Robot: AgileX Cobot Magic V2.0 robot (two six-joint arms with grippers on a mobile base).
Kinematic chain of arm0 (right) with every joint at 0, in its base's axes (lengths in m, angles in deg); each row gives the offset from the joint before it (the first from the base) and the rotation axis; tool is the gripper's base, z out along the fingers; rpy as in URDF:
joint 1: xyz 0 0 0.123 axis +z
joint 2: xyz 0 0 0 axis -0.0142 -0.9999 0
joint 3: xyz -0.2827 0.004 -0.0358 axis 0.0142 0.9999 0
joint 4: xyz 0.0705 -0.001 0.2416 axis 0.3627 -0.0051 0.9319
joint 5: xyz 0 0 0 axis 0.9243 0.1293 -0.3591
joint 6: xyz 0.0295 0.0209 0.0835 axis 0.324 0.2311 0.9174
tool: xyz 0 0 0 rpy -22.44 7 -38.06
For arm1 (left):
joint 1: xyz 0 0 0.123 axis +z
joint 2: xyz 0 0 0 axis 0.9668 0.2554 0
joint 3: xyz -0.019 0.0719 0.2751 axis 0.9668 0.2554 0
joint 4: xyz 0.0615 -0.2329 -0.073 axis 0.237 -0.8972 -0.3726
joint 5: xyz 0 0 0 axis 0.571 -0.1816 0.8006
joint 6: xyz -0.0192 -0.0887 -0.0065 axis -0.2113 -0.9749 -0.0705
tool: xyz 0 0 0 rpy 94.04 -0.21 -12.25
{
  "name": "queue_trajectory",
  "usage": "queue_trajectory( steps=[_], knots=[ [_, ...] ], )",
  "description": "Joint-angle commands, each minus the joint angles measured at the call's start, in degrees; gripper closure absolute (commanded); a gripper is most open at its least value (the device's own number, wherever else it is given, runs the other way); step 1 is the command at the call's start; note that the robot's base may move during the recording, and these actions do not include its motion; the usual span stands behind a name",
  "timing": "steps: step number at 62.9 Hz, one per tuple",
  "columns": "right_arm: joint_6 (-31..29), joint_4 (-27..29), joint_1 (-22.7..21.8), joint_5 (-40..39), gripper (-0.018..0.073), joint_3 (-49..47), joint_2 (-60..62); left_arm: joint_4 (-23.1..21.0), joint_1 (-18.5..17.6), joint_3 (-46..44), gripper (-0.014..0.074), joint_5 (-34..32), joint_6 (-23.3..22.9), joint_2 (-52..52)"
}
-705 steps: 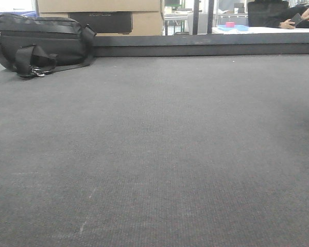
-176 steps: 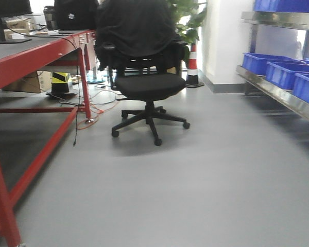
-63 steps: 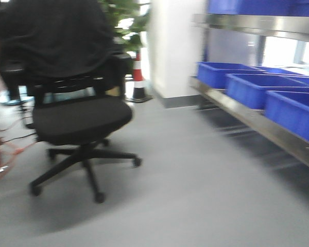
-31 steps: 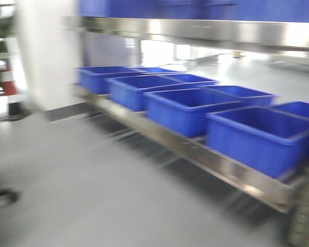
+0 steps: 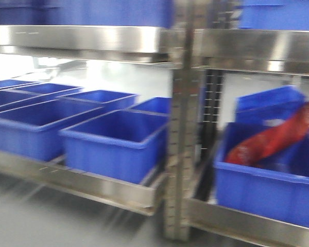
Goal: Grab block from conveyor and place in blue bin
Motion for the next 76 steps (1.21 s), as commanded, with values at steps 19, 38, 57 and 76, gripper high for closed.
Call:
queue_trajectory(
  steps=[19,38,57,76],
  knots=[
    [-0.1,-0.4,0.0,-0.8,0.0721,-0.1,0.1,0.1,-0.3,0.0,0.0708,-0.8,0.0,-0.1],
    [-0.1,-0.4,0.0,-0.8,0.0721,-0.1,0.1,0.1,-0.3,0.0,0.0708,-0.8,0.0,-0.1],
    [-0.1,-0.4,0.0,-0.8,0.0721,-0.1,0.1,0.1,-0.3,0.0,0.0708,-0.8,0.0,-0.1],
    [-0.1,-0.4,0.0,-0.8,0.0721,-0.1,0.1,0.1,-0.3,0.0,0.0708,-0.8,0.0,-0.1]
  ],
)
